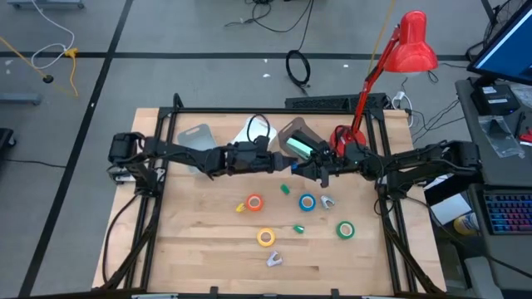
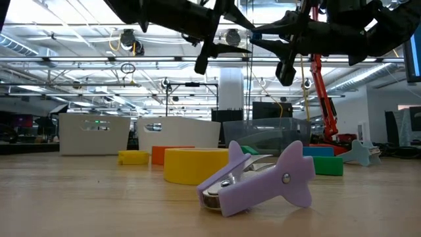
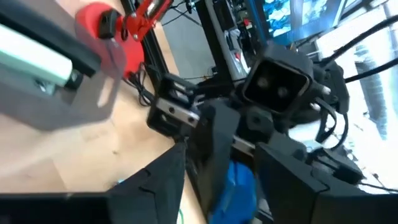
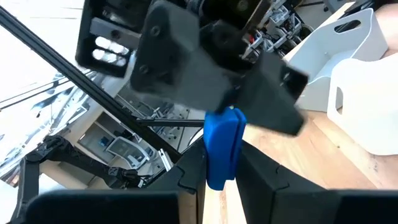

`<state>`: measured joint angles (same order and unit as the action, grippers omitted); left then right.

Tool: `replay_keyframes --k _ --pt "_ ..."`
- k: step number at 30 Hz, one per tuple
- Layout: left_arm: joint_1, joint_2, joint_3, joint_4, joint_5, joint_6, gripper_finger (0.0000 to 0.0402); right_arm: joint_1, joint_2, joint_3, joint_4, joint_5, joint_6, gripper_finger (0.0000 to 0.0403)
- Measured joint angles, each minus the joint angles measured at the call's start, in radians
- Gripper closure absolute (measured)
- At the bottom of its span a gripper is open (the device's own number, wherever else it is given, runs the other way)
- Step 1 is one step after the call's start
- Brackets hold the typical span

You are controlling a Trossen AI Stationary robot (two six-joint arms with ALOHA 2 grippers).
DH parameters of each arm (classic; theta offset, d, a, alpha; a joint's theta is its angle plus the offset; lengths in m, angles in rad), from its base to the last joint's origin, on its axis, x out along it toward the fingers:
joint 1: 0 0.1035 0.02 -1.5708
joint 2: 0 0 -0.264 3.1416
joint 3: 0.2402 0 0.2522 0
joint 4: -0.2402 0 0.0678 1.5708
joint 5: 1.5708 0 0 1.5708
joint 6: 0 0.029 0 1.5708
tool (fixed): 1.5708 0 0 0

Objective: Pick and place Stapler, Stapler remover, tape
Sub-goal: Put the blue stapler into the black bin

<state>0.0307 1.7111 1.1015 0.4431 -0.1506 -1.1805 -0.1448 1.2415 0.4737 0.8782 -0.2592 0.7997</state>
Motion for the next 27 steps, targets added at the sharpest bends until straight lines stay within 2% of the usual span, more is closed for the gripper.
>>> replay_keyframes --k 5,11,17,21,24,27 --pt "0.057 0.000 0.000 0.000 0.006 0.019 0.0187 -0.016 0.000 0.000 -0.026 0.001 -0.025 0.0344" --pt "0.124 0.000 0.000 -0.026 0.083 0.038 0.0186 -0.110 0.000 0.009 -0.073 0.029 -0.079 0.0344" --pt "0.190 0.000 0.000 -0.029 0.210 0.146 0.0185 -0.218 0.000 0.128 -0.368 0.029 -0.245 0.0344" --pt "0.225 -0.033 0.000 -0.059 0.302 0.245 0.0185 -0.265 0.000 0.217 -0.581 0.102 -0.371 0.0344" --pt "0.234 -0.092 -0.001 -0.171 0.301 0.320 0.0185 -0.300 0.000 0.239 -0.647 0.127 -0.423 0.0344" --pt "0.238 -0.171 -0.001 -0.339 0.233 0.382 0.0185 -0.332 0.000 0.240 -0.702 0.128 -0.427 0.0344"
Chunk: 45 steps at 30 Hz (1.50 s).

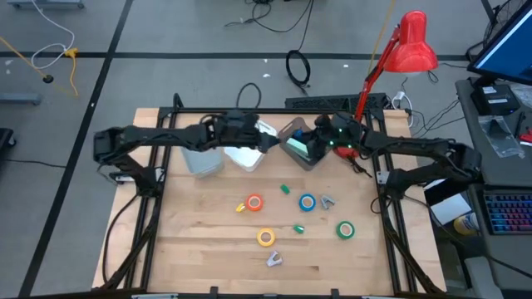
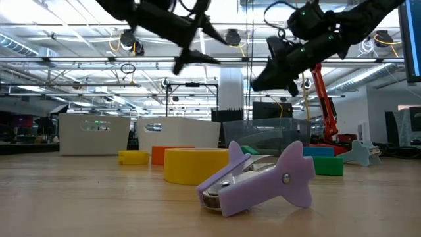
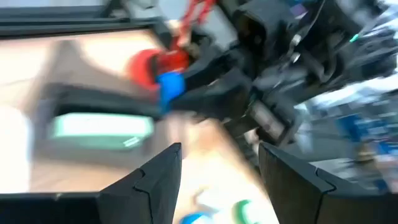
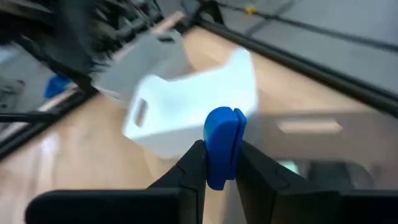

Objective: Pick and place Stapler, Stapler remover, tape
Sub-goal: Put the blue stapler into the black bin

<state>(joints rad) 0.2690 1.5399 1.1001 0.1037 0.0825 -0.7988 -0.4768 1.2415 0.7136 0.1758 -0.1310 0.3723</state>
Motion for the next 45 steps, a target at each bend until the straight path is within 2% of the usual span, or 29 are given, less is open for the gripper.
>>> replay_keyframes --k 5,10,13,20,27,35,45 --pt "-0.005 -0.136 -0.001 -0.225 -0.144 0.060 0.0185 -0.028 0.000 0.000 -0.146 -0.001 -0.027 0.0344" --pt "-0.019 -0.223 -0.001 -0.370 -0.246 0.098 0.0185 -0.028 0.000 0.000 -0.274 -0.003 -0.059 0.0344" --pt "-0.022 -0.258 -0.031 -0.395 -0.277 0.089 0.0185 -0.028 0.000 0.002 -0.327 -0.004 -0.107 0.0344" --pt "-0.030 -0.361 -0.278 -0.129 -0.277 -0.003 0.0185 -0.028 0.000 0.098 -0.527 0.001 -0.367 0.0344" --pt "-0.071 -0.429 -0.457 0.066 -0.292 -0.069 0.0186 -0.025 0.007 0.127 -0.577 0.000 -0.664 0.0344" --pt "-0.119 -0.428 -0.493 0.094 -0.318 -0.076 0.0185 -0.019 0.099 0.127 -0.575 0.001 -0.880 0.0344" --pt "-0.135 -0.428 -0.493 0.100 -0.339 -0.071 0.0185 -0.019 0.111 0.127 -0.620 0.000 -0.958 0.0344"
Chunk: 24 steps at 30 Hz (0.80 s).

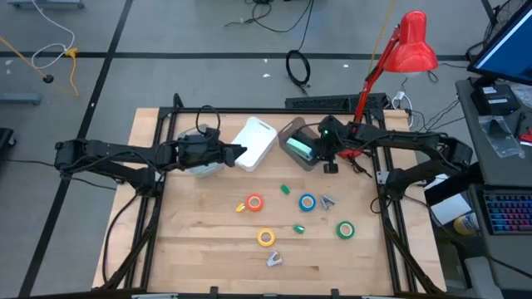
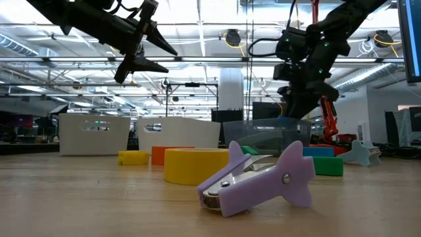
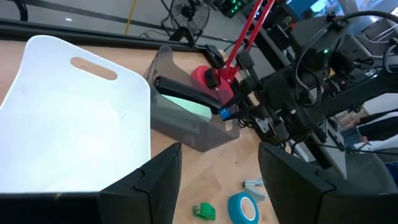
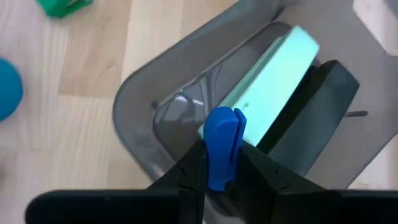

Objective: Pick and place Stapler, Stapler remover, tape
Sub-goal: Put the blue stapler into the black bin

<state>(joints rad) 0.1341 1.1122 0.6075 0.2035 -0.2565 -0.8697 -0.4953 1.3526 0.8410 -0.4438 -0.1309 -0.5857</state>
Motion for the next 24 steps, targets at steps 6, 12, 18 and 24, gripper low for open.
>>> replay_keyframes --k 6,12,18,24 --pt "0.003 0.000 0.000 0.000 -0.007 0.002 0.0185 0.006 -0.001 0.001 -0.026 0.001 -0.036 0.0344" --pt "0.003 0.000 0.000 -0.003 -0.006 0.002 0.0186 0.006 -0.001 0.001 -0.028 0.001 -0.072 0.0334" --pt "0.003 0.000 0.000 -0.007 -0.006 0.002 0.0185 0.006 -0.001 0.001 -0.025 0.001 -0.082 0.0323" --pt "0.003 0.000 0.000 -0.019 -0.006 0.002 0.0185 0.006 -0.001 0.000 -0.005 0.004 -0.082 0.0299"
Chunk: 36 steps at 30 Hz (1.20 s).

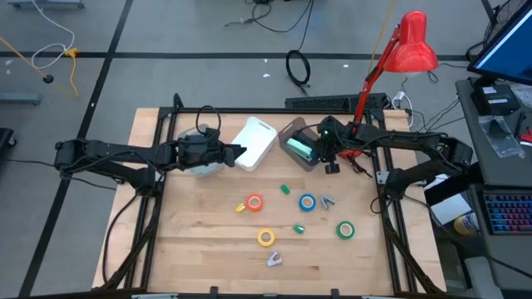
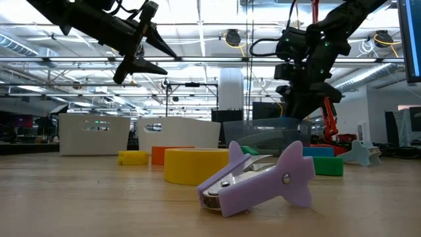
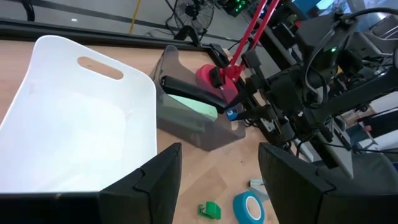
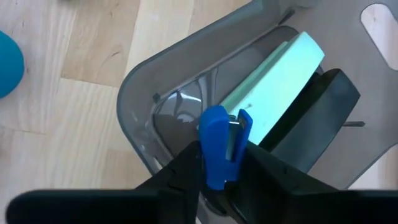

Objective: Pick and place Stapler, Stapler remover, tape
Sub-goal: Put the blue stapler into the black bin, then put the yellow stapler into the black bin

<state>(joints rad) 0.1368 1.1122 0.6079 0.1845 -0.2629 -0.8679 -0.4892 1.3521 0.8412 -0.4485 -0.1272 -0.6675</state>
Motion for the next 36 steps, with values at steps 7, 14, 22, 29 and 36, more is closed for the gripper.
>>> replay_keyframes --k 7,14,22,29,36 --pt "0.000 0.000 0.000 -0.002 0.000 0.000 0.0185 0.000 0.000 -0.001 0.009 0.003 0.000 0.0269" --pt "0.000 0.000 0.000 -0.002 0.001 0.000 0.0185 0.014 -0.008 -0.001 0.010 0.086 -0.003 0.0269" --pt "-0.001 0.000 0.000 -0.001 0.008 0.036 0.0186 0.058 -0.047 0.051 0.071 0.282 0.006 0.0296" --pt "-0.004 0.000 0.001 -0.001 0.064 0.063 0.0186 0.075 -0.168 0.102 0.071 0.109 0.266 0.0358" --pt "-0.009 0.000 0.001 -0.001 0.090 0.077 0.0186 0.092 -0.299 0.101 0.051 -0.086 0.503 0.0394"
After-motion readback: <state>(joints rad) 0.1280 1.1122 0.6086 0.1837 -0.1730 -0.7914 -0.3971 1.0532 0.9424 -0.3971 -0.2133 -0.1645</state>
